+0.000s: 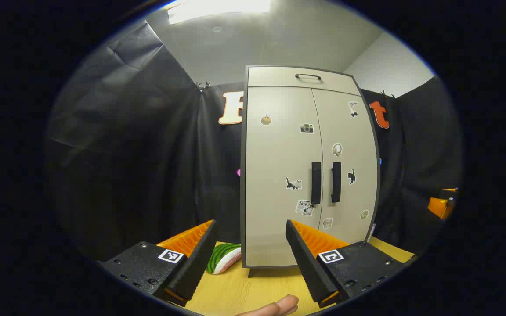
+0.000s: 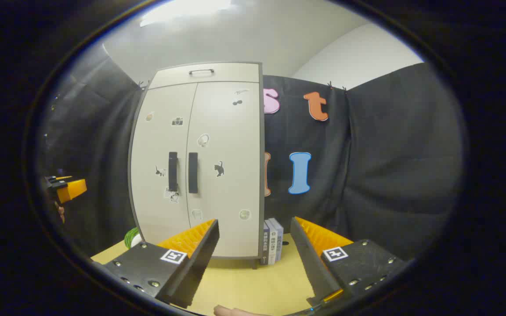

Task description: Open the right door of the double-door shoe cabinet with the right hand, and open the left door with the left hand.

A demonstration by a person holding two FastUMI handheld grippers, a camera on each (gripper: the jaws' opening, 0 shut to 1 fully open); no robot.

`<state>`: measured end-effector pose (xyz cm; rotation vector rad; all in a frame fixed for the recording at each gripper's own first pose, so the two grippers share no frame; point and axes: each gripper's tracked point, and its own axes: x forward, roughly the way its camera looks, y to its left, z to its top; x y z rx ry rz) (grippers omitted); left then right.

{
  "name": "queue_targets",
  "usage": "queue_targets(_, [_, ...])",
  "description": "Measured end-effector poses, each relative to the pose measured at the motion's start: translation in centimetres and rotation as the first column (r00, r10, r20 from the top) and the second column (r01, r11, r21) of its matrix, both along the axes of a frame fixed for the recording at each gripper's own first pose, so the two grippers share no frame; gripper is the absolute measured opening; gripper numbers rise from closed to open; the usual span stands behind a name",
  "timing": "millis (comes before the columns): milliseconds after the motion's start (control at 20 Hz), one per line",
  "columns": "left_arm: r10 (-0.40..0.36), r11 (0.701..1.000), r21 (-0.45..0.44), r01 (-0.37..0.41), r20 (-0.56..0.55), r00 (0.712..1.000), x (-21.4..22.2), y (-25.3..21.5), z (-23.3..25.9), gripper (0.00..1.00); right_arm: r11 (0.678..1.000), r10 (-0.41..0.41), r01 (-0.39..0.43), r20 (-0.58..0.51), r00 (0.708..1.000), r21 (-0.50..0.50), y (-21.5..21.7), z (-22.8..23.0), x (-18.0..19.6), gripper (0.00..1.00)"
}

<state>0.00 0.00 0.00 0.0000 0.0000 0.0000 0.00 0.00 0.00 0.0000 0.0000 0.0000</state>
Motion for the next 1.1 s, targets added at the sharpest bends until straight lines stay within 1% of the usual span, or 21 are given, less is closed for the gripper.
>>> queue_targets(50, [-0.005,1.000,0.004,0.005,0.005,1.000,-0.2,0.0,0.1,0.96,1.000,0.000,0.000,0.002,1.000,-0.002,0.0,0.0,-0.1,0.97])
queue_targets(250, [-0.029,0.999,-0.013,0.029,0.012,1.000,-1.0,-0.7,-0.1,0.96,1.000,-0.004,0.004,0.007,1.000,-0.001,-0.2,-0.1,-0.3,0.97])
queue_targets(300, [-0.027,1.000,-0.014,0.027,0.012,1.000,-1.0,-0.8,-0.1,0.96,1.000,-0.002,0.002,0.007,1.000,0.002,-0.2,-0.2,-0.4,0.94])
queue_targets(350, [-0.030,0.999,-0.011,0.030,0.013,0.999,-1.1,-0.8,-0.2,0.96,1.000,-0.002,0.002,0.007,1.000,0.003,-0.3,-0.2,-0.4,0.97])
queue_targets(600, [-0.039,0.999,0.000,0.039,0.001,0.999,-0.6,-1.3,-0.3,0.96,1.000,-0.001,0.001,0.004,1.000,-0.006,-0.3,-0.4,-0.5,0.97])
queue_targets(750, [-0.050,0.999,-0.009,0.049,-0.013,0.999,-0.5,-1.8,-0.8,0.96,1.000,0.007,-0.007,0.001,1.000,0.002,-0.2,-0.6,-0.5,0.97])
queue_targets(800, [-0.053,0.999,-0.012,0.053,-0.014,0.999,-0.6,-1.9,-0.9,0.96,1.000,0.011,-0.011,-0.001,1.000,0.008,-0.1,-0.7,-0.5,0.94])
queue_targets(850, [-0.056,0.998,-0.014,0.055,-0.013,0.998,-0.6,-1.9,-0.9,0.96,1.000,0.014,-0.014,-0.003,1.000,0.011,-0.1,-0.9,-0.5,0.94])
queue_targets(900, [-0.063,0.998,-0.014,0.063,-0.012,0.998,-0.6,-2.1,-0.9,0.96,1.000,0.014,-0.014,-0.006,1.000,0.011,-0.1,-1.0,-0.4,0.94])
queue_targets(950, [-0.073,0.997,-0.015,0.073,-0.011,0.997,-0.7,-2.4,-1.0,0.96,1.000,0.013,-0.013,-0.008,1.000,0.010,-0.2,-1.1,-0.3,0.97])
queue_targets(1100, [-0.095,0.995,-0.027,0.095,-0.007,0.995,-0.9,-2.8,-0.9,0.96,1.000,0.011,-0.011,-0.015,1.000,0.013,-0.1,-1.3,0.1,0.97])
